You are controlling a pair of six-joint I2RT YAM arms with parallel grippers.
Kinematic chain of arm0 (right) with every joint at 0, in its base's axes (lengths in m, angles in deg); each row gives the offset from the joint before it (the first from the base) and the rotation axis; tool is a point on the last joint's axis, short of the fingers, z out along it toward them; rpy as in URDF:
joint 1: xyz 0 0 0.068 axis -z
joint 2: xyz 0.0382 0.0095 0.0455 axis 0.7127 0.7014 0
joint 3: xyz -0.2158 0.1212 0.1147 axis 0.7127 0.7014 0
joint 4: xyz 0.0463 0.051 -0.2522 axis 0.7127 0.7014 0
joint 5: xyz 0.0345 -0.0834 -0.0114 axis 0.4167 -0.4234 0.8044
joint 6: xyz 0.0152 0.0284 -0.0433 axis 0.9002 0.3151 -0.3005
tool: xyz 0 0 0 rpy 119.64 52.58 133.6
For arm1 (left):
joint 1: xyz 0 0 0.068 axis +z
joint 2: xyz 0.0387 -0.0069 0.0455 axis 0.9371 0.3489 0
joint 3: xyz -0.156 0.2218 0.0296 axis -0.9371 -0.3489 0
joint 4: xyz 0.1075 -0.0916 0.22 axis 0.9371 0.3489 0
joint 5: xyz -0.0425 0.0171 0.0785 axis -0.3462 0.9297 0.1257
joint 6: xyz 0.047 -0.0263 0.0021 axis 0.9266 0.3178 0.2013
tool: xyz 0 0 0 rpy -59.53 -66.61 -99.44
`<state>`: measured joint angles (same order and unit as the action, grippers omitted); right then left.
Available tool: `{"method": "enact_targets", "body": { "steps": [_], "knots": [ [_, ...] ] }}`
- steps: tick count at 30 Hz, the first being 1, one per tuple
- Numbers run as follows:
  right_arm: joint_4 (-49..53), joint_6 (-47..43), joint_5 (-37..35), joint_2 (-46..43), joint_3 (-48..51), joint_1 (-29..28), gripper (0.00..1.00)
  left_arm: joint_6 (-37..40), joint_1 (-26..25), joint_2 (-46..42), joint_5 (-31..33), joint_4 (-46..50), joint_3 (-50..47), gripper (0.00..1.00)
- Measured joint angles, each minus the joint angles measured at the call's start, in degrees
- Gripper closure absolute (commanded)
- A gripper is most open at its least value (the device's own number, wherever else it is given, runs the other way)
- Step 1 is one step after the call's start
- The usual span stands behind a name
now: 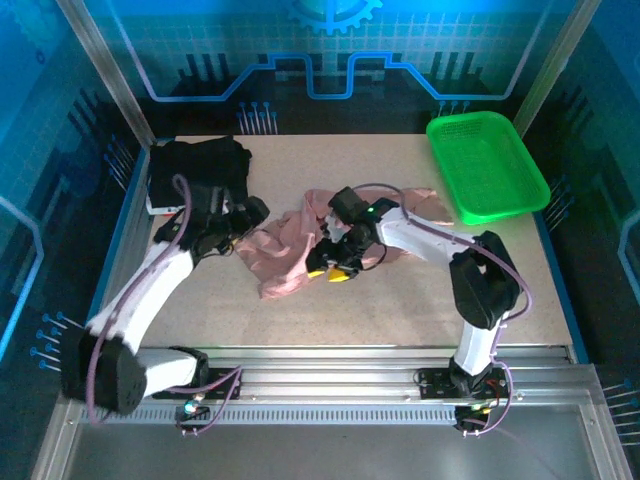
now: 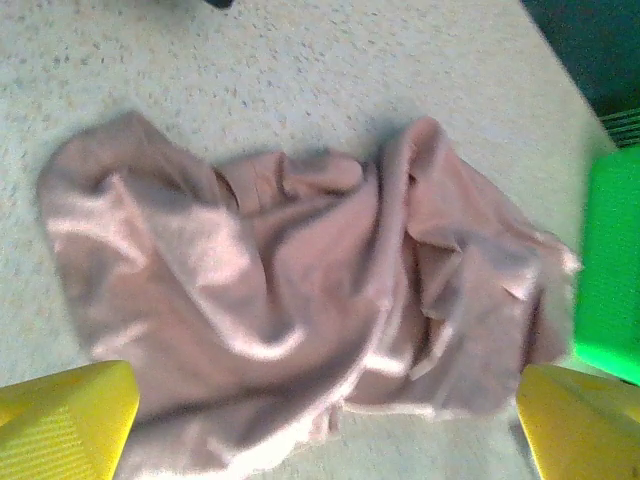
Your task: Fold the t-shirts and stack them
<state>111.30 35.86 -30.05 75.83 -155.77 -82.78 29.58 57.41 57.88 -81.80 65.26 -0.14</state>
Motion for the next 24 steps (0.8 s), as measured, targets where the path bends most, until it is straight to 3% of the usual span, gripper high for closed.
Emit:
{"method": "enact_targets", "body": {
  "steps": [4,6,7,10,24],
  "knots": [
    [0.5,-7.1,-1.4,-8.7,1.7,5.6,0.07,-6.7,-8.1,-13.5,1.0,9.5,-6.4,0.07],
    [0.2,-9.9,-1.8,-12.4,2.1,8.2,0.05,-10.1,-11.9,-14.7,1.1,10.9,-10.3,0.11],
    [0.1,-11.1,-1.7,-13.7,2.1,9.6,0.0,-12.0,-13.6,-14.5,1.3,11.1,-12.6,0.14],
    [-0.2,-13.5,-1.4,-13.7,2.2,13.0,0.0,-16.7,-17.1,-11.6,2.2,11.1,-18.4,0.23],
    [0.0,-17.5,-2.2,-2.6,2.5,15.4,0.1,-23.8,-18.1,0.1,5.3,-5.3,-24.4,0.31]
  ]
}}
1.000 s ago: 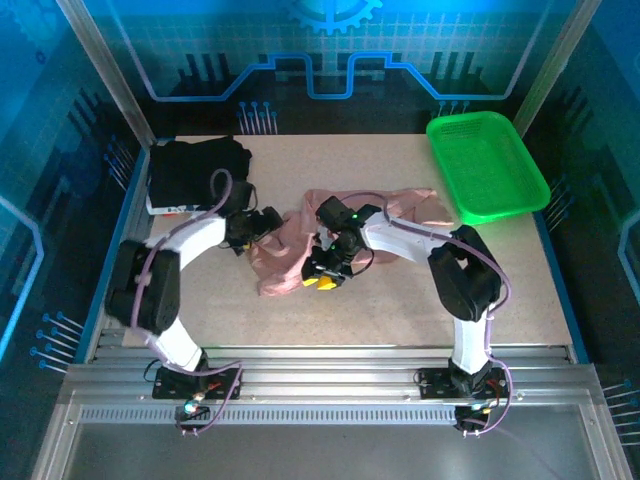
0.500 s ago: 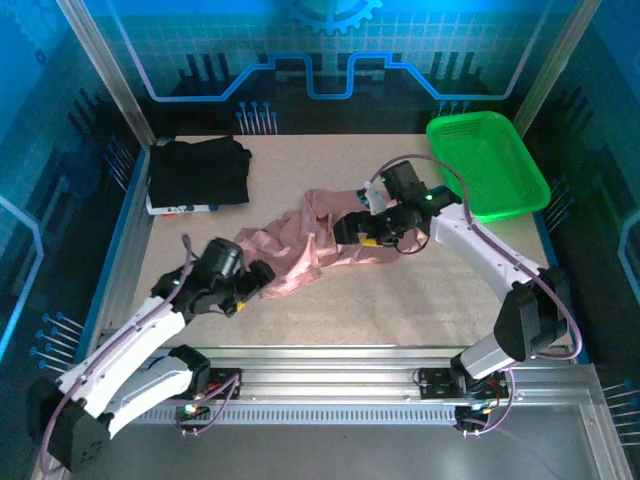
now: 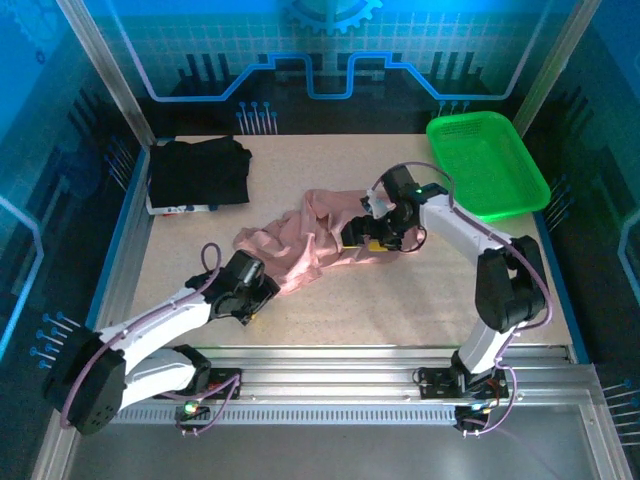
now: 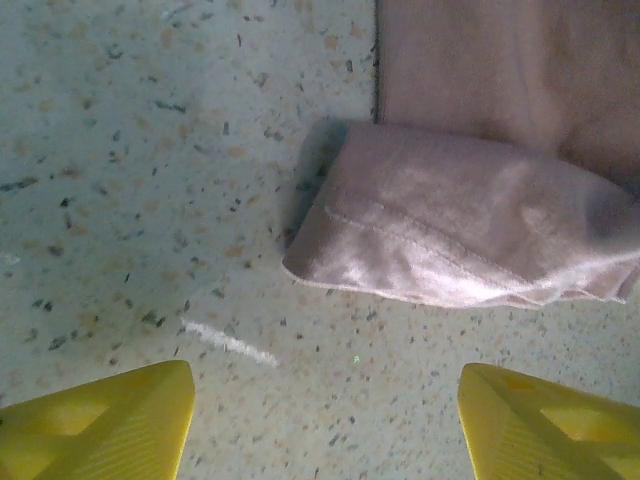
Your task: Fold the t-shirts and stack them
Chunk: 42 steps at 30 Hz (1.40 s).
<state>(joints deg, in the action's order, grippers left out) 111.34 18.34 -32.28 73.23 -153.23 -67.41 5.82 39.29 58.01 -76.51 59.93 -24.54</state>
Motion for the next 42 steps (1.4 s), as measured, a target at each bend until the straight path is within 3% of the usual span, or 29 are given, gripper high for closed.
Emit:
{"method": "enact_targets", "body": {
  "steps": [5,10,19,29,34,36,40,42],
  "knots": [
    [0.6,-1.1,-2.0,4.7,-2.6,0.0,0.13,-0.5,0.0,5.2,0.2,-5.0,-0.1,0.4],
    [1.0,-1.3,-3.5,7.4,-5.2,-0.5,0.15,-0.3,0.0,8.1,1.0,-3.0,1.6,0.52],
    [1.9,-1.8,-6.3,11.0,-9.0,-4.3,0.16,2.1,0.5,10.2,1.4,-1.0,3.6,0.51],
    [3.4,-2.0,-7.7,12.7,-10.4,-4.6,0.19,6.8,3.2,15.6,-1.8,4.0,8.5,0.56],
    [3.9,-2.5,-8.5,13.2,-10.9,-4.6,0.21,9.8,3.7,19.9,-2.3,9.1,12.5,0.75],
    [4.3,-2.9,-9.4,13.5,-11.1,-4.6,0.21,11.2,3.9,21.9,-2.1,11.7,14.6,0.89],
    [5.1,-3.5,-10.7,14.4,-12.1,-4.6,0.21,14.1,4.3,25.5,-0.2,9.5,18.8,1.0],
    [5.4,-3.8,-11.4,15.1,-13.1,-4.6,0.22,15.7,4.6,26.8,0.9,5.4,21.9,1.0]
  ]
}}
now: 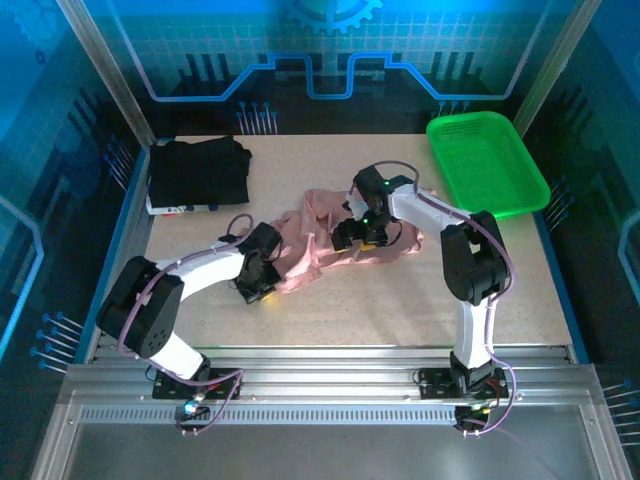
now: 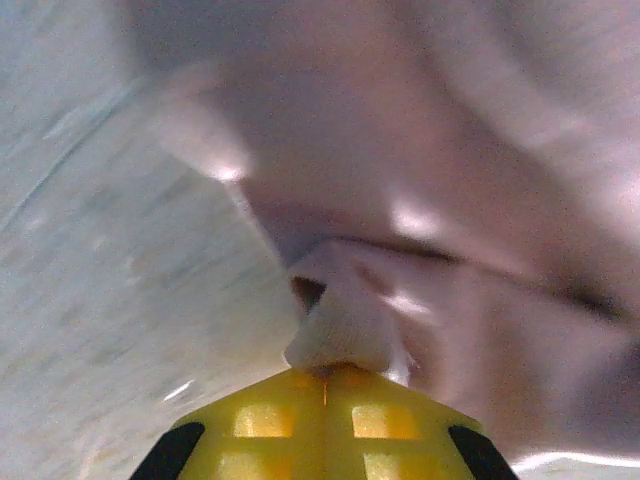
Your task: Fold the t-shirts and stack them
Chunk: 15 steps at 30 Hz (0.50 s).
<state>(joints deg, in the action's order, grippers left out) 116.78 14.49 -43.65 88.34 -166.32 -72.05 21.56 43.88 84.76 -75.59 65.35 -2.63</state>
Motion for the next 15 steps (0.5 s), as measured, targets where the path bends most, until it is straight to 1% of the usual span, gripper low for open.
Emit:
{"method": "enact_targets", "body": {
  "steps": [4,9,15],
  "knots": [
    [0.6,-0.6,-1.5,2.0,-2.9,-0.3,0.23,1.6,0.0,-1.4,1.4,-4.0,1.6,1.0],
    [1.5,-0.7,-3.6,5.2,-6.6,-1.4,0.25,1.8,0.0,-7.0,1.8,-4.3,-1.2,1.0],
    [2.0,-0.7,-5.3,7.8,-8.6,-2.7,0.28,1.6,-0.1,-14.3,2.1,-3.5,-4.3,1.0]
  ]
}}
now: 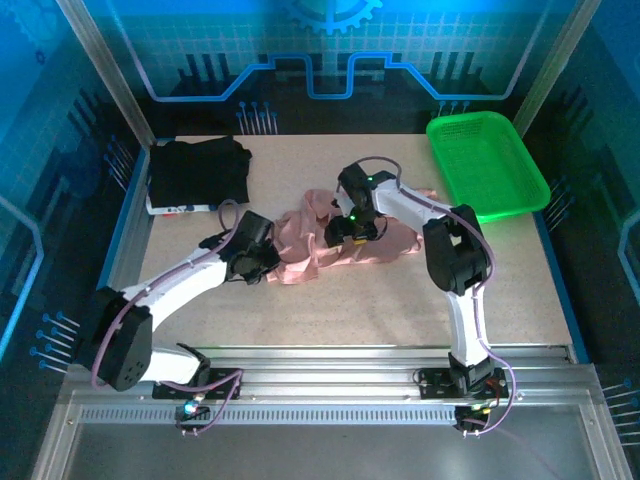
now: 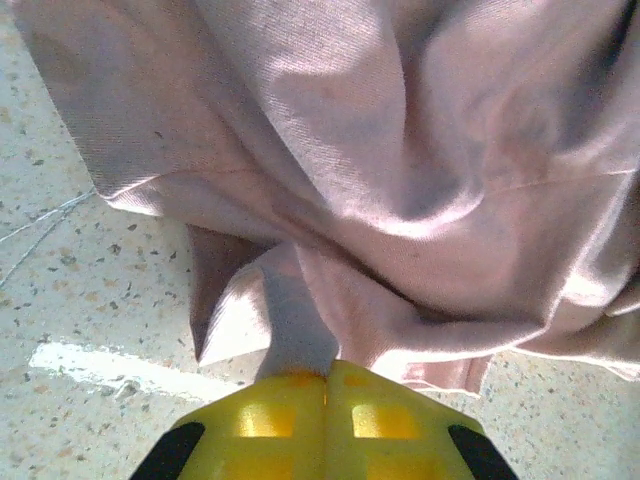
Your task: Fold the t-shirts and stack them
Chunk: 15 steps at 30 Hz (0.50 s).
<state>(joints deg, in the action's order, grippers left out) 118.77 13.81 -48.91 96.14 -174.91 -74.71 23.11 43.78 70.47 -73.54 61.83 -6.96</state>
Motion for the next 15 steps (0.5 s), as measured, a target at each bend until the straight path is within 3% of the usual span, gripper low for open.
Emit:
{"method": "enact_targets", "body": {
  "steps": [7,15],
  "knots": [
    [0.2,1.5,-3.0,2.5,-1.2,-1.1,0.46,-0.2,-2.2,-5.0,0.2,1.4,-1.3,1.0],
    [0.2,3.8,-6.8,3.0,-2.9,-1.0,0.58,-1.6,-3.0,-9.5,0.8,2.9,-4.0,1.0]
  ]
}}
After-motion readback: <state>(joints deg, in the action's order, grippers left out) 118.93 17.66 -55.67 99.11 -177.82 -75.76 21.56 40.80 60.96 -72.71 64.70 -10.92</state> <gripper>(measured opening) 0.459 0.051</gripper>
